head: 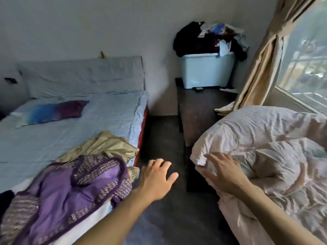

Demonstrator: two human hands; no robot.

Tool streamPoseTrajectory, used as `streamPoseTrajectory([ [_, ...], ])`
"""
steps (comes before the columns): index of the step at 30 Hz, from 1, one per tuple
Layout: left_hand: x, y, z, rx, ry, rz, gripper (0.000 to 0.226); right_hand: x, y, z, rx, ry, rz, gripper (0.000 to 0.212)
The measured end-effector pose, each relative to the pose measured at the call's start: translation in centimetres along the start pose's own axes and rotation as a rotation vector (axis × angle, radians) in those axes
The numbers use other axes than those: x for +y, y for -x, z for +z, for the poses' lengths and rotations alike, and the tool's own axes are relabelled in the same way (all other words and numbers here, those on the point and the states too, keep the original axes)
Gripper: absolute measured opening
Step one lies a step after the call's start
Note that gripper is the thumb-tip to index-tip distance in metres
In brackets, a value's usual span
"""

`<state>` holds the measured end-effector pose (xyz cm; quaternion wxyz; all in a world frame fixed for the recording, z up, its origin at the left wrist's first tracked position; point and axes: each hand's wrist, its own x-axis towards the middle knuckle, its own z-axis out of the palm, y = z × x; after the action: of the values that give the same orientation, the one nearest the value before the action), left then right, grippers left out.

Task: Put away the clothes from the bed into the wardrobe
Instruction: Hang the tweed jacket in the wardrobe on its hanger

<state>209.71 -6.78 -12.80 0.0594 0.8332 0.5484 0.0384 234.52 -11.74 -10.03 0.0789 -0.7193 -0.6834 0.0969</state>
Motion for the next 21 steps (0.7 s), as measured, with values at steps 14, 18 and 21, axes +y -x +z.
streamPoseTrajectory([
  [14, -17.1, -9.3, -0.6, 0.071, 0.021, -0.359, 0.046, -14.0, -21.8, 4.6, -0.096, 0.013, -0.372, 0.068],
  [18, -22.5, -12.8, -2.4, 0.097, 0.055, -0.395, 0.050, -19.6, -28.1, 4.0, -0.092, 0.020, -0.418, 0.066],
  [21, -27.1, -13.9, -2.8, 0.098, 0.064, -0.455, 0.060, -23.9, -32.3, 4.5, -0.095, 0.005, -0.474, 0.064],
])
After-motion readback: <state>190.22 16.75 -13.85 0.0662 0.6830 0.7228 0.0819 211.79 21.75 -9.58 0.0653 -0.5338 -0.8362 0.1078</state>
